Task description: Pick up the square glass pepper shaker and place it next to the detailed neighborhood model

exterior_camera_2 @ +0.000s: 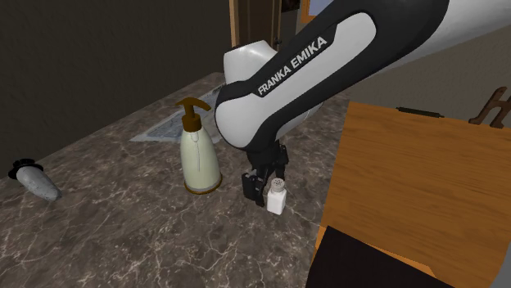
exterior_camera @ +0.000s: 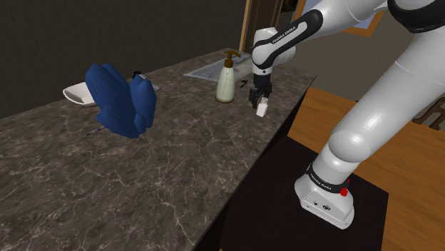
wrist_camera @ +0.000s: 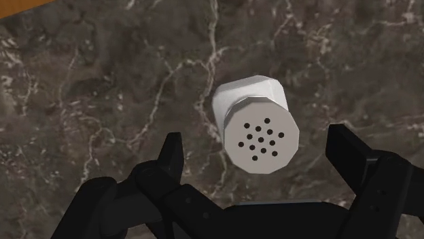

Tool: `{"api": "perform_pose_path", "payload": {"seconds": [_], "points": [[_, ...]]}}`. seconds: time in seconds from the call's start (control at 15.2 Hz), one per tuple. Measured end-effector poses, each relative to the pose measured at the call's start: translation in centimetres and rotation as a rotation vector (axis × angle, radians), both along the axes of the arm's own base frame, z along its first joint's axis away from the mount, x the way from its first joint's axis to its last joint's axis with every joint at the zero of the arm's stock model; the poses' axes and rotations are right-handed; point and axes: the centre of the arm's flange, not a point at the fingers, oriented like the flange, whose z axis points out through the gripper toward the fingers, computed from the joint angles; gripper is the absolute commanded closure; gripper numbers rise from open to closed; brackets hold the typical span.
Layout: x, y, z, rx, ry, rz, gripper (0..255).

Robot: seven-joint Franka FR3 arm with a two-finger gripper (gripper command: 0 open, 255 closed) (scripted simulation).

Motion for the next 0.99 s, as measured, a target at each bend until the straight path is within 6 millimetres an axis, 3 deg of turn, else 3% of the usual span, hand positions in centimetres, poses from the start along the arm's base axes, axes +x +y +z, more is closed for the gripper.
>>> {"api": "perform_pose_path", "payload": {"seconds": [0.07,0.73,0.99], "points": [[0.0,0.0,0.0,0.000,0.000,0.000,255],[0.0,0.0,0.0,0.000,0.000,0.000,255],[0.0,0.0,1.6,0.000,0.000,0.000,255]]}}
